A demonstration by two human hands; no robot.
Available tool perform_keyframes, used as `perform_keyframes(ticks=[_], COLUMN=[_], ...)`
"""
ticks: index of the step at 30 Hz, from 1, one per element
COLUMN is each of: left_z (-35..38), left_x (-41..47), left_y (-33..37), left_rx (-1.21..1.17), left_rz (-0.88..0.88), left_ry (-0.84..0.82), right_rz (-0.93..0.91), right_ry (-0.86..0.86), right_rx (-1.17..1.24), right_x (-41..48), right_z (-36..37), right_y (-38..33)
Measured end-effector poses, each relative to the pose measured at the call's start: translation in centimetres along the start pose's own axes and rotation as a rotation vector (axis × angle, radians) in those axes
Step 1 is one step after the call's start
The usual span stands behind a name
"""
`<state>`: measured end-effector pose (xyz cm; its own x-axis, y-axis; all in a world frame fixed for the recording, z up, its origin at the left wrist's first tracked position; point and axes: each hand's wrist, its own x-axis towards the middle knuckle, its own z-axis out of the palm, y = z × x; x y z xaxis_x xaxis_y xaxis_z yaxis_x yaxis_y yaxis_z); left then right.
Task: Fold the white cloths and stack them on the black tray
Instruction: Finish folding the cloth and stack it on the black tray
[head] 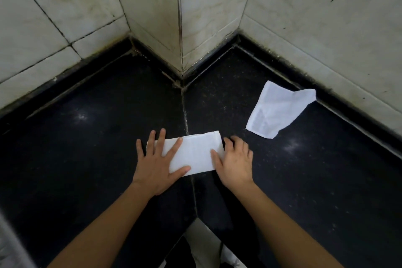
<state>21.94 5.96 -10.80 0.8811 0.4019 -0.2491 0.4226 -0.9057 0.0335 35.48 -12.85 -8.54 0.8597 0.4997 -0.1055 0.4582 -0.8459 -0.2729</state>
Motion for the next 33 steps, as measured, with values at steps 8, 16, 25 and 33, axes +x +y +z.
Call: perform_keyframes(ticks=[8,16,25,33], left_z=[-0.6,-0.5,-2.0,1.6], left_x=[0.0,0.1,-2.6,-4.8], left_y=[0.5,0.5,-4.7,-8.0], left_rx=[0.001,-0.058,-0.464,-0.21], left_rz=[-0.003,0.016,-0.298,-0.302], left_ry=[-0.046,-0.046,0.305,0.205], right_rz=[0.266,0.529,0.143,-0.155], right_ry=[-0.323,-0.534,-0.348,-0.412], right_rx=[0.306,1.086,1.003,0.494], right_x=[1.2,1.9,0.0,-1.6], right_z=[-3.5,-4.6,-4.2,0.5], right_y=[-0.6,0.1,-6.3,-14.2])
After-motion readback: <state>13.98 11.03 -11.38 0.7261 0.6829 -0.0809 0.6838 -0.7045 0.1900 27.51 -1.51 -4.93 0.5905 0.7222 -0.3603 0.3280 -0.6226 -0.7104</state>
